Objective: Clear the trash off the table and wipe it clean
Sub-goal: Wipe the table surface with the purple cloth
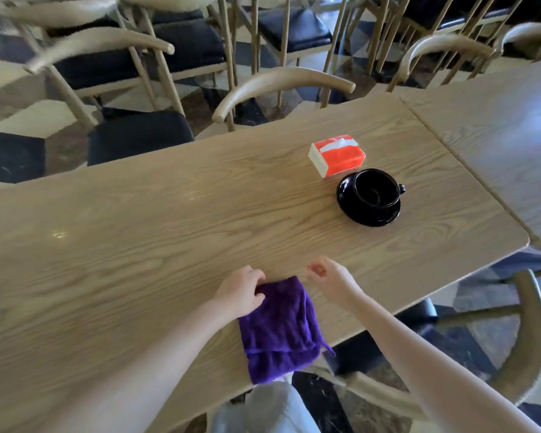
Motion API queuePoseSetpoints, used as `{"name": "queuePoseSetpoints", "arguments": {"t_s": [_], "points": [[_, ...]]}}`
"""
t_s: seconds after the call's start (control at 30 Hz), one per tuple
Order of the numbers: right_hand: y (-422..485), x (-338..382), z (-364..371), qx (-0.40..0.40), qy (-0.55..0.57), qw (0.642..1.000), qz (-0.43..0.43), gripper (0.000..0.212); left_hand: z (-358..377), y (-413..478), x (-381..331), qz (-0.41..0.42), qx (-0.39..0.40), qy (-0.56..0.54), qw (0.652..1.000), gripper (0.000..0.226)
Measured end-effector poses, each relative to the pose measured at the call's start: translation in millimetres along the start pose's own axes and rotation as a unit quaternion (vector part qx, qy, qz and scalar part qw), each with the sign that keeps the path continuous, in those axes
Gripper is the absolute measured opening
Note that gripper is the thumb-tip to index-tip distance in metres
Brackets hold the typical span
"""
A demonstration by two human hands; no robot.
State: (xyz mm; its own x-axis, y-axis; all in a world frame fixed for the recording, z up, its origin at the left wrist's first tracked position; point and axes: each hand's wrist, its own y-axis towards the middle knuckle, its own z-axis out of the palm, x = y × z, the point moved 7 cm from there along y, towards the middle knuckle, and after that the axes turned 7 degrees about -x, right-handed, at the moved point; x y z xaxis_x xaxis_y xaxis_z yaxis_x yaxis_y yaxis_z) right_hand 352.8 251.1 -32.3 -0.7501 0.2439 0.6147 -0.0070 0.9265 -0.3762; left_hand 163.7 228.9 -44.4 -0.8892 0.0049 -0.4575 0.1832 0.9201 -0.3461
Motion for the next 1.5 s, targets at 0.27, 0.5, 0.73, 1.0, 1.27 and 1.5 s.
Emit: {"name": "queuePoseSetpoints", "arguments": {"t_s": [0.27, 0.5, 0.73, 1.0, 1.27, 1.5], "points": [[-40, 42, 56, 0.044, -0.145, 0.988, -0.026, 0.053, -7, -70, 15, -0.025, 0.004, -0.106, 0.994, 0.03], [-66, 98, 102, 0.058, -0.172, 0.976, -0.123, 0.01, -36, -138, 60, -0.061, -0.069, -0.284, 0.955, 0.021], [-95, 171, 176, 0.07, -0.029, 0.984, -0.163, 0.02, -54, -217, 161, -0.208, -0.222, -0.414, 0.858, 0.028], [-144, 219, 263, 0.073, 0.033, 0.962, -0.26, 0.014, -38, -286, 251, -0.328, -0.349, -0.456, 0.75, 0.036], [-126, 245, 288, -0.009, 0.053, 0.95, -0.307, 0.02, -41, -283, 289, -0.326, -0.4, -0.416, 0.749, 0.03], [-92, 269, 285, -0.112, -0.033, 0.957, -0.267, 0.031, -91, -240, 303, -0.269, -0.437, -0.271, 0.814, 0.024]]}}
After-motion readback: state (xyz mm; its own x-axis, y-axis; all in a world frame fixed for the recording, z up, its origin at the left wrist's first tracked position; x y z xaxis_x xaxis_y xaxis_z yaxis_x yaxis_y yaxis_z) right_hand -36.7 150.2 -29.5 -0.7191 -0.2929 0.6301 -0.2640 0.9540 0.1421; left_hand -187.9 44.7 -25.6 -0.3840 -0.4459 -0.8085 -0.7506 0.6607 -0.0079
